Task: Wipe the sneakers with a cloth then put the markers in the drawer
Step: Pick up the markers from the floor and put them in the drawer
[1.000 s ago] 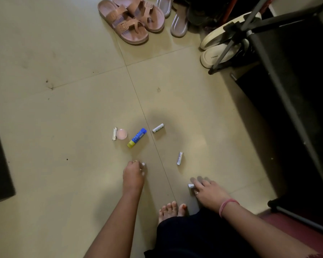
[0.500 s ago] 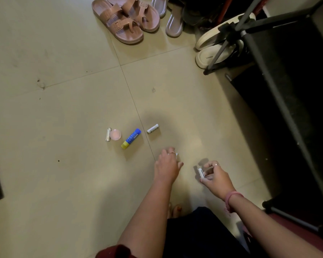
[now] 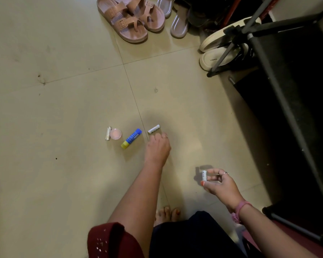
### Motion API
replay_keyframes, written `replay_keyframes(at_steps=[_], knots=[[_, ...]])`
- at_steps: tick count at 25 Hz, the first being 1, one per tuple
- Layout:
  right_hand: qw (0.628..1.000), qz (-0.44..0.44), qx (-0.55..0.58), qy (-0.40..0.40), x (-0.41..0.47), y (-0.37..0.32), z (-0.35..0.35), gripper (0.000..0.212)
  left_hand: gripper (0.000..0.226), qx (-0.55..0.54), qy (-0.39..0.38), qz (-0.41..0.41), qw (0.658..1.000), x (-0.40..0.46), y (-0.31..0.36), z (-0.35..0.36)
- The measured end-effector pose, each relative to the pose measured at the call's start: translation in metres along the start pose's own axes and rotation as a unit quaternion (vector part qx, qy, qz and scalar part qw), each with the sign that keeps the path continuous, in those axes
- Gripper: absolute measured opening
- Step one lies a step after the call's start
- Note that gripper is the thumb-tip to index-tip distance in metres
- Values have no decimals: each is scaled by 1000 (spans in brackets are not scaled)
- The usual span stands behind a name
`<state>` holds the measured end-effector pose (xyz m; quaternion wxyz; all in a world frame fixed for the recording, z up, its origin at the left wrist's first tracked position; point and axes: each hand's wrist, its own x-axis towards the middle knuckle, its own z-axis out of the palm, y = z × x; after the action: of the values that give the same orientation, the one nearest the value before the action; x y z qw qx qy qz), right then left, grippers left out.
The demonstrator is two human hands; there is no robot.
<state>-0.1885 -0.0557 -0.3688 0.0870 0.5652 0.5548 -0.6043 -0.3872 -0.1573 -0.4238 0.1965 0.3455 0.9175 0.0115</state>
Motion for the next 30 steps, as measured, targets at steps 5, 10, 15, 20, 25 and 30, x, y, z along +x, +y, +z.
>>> replay_keyframes(at_steps=[5, 10, 15, 20, 25, 30], knots=[[998, 5, 54, -8, 4, -9, 7, 35, 28, -43, -69, -48, 996, 34, -29, -19], [996, 13, 82, -15, 8, -11, 19, 37, 18, 52, -73, -22, 996, 20, -32, -12], [994, 28, 100, -29, 13, -12, 29, 44, 18, -101, -59, -37, 992, -7, -39, -6], [993, 21, 103, -51, 15, -20, 33, 45, 31, -378, 128, -243, 884, -24, -101, -31], [990, 34, 126, -52, 11, -15, 35, 45, 26, -365, 110, -380, 843, -18, -165, -27], [990, 51, 121, -50, 6, -6, 34, 43, 36, -338, 12, -349, 874, -11, -169, -15]])
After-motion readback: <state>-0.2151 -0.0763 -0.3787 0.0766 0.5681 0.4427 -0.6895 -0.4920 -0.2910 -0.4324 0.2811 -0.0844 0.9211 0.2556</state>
